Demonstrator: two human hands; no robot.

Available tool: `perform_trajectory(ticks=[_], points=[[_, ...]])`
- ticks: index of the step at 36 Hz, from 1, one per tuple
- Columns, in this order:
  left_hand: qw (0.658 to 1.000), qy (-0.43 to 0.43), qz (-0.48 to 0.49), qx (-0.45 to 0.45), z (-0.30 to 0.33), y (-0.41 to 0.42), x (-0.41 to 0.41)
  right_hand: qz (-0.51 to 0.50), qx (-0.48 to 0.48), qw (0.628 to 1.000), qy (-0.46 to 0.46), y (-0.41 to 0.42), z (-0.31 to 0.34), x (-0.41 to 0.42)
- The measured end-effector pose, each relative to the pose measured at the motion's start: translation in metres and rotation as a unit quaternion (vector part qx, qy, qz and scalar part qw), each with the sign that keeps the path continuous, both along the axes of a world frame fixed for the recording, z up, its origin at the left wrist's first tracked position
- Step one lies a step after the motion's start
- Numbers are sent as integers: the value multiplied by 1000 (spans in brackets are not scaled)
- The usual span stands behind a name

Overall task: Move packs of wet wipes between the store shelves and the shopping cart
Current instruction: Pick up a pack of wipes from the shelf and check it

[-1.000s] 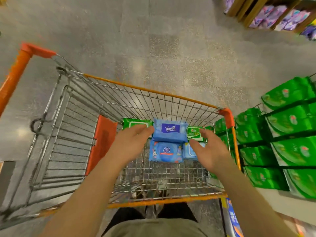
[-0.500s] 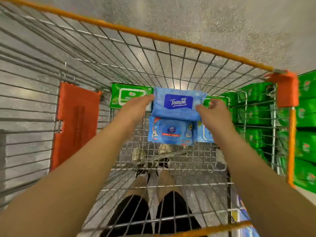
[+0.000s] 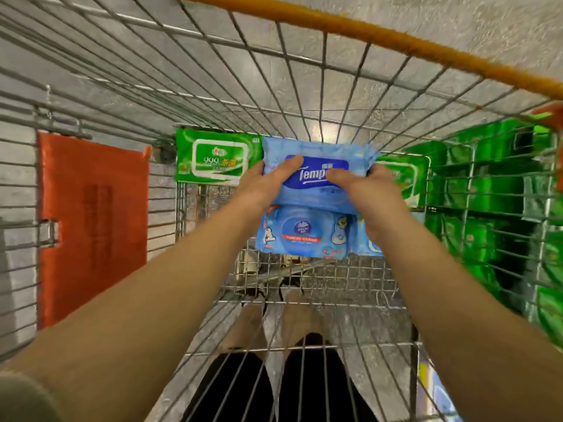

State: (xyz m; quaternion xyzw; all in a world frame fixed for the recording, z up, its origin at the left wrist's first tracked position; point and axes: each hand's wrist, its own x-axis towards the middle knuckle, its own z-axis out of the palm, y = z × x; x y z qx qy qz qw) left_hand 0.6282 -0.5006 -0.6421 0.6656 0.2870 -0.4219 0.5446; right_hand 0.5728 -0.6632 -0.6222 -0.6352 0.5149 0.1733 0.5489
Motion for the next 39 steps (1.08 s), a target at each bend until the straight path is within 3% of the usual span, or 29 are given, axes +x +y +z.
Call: perform_trajectory(ticks=[12, 20, 32, 39], points=[[998, 17, 41, -40, -6, -3, 3, -9, 9, 1000, -3, 5, -6, 1], [999, -6, 34, -3, 4, -2, -8, -54, 30, 997, -36, 13, -3, -9], [995, -20, 81, -57, 31, 27, -59, -22, 37, 997, -61, 36, 29, -49], [994, -41, 96, -31, 38, 39, -84, 7, 60, 995, -82, 43, 35, -66]])
